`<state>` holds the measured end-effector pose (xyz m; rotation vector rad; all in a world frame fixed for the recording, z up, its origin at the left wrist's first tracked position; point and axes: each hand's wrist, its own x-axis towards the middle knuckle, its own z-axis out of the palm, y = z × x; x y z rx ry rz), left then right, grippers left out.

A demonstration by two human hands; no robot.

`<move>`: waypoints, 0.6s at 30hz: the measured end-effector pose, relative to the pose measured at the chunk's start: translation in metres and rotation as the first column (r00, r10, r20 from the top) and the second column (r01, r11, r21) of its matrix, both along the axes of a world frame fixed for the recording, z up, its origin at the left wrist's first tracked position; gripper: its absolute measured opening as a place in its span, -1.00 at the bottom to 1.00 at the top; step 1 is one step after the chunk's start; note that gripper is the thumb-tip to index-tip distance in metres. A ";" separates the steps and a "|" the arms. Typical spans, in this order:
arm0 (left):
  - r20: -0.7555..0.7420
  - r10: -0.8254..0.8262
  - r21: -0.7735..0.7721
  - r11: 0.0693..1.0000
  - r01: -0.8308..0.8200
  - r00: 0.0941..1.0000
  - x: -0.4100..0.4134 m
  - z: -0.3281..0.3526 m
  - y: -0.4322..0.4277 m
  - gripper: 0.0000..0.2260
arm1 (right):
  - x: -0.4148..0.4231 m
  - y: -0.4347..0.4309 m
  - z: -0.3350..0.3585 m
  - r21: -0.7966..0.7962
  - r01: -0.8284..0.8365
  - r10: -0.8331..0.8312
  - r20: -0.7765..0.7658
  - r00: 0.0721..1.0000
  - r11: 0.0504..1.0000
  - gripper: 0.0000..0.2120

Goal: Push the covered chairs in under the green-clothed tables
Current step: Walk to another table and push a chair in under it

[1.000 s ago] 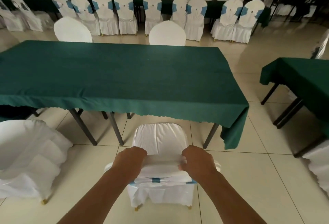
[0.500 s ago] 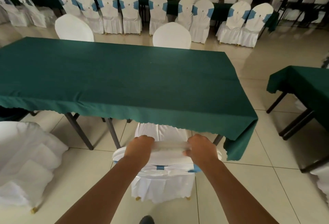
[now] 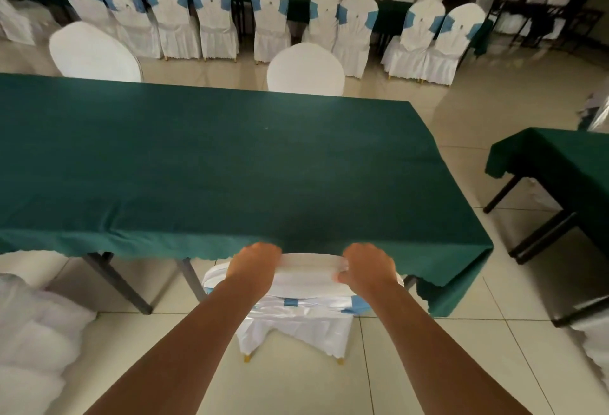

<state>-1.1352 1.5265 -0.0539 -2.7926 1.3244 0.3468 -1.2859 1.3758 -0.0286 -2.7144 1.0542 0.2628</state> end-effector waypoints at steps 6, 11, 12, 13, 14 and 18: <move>-0.019 -0.019 -0.021 1.000 0.018 1.000 0.041 0.001 -0.020 -0.73 | 0.041 -0.020 -0.004 -0.001 0.002 -0.002 -0.020 1.000 1.000 -0.83; -0.016 -0.026 -0.056 0.998 0.025 1.000 0.065 0.004 -0.037 -0.76 | 0.065 -0.035 -0.005 -0.003 0.031 -0.030 0.002 1.000 1.000 -0.85; -0.017 -0.024 -0.064 0.998 0.023 1.000 0.069 0.004 -0.041 -0.76 | 0.069 -0.038 -0.004 -0.001 0.036 -0.036 0.001 0.999 0.999 -0.84; -0.017 -0.023 -0.073 0.997 0.021 1.000 0.072 0.004 -0.045 -0.77 | 0.072 -0.042 -0.004 0.000 0.043 -0.043 0.002 0.999 0.999 -0.83; -0.016 -0.021 -0.078 0.997 0.019 1.000 0.074 0.004 -0.048 -0.77 | 0.075 -0.045 -0.004 0.000 0.049 -0.049 0.005 0.999 0.999 -0.83; -0.013 -0.019 -0.076 0.997 0.018 1.000 0.082 0.004 -0.057 -0.77 | 0.083 -0.055 -0.005 0.000 0.051 -0.051 -0.004 0.999 0.999 -0.80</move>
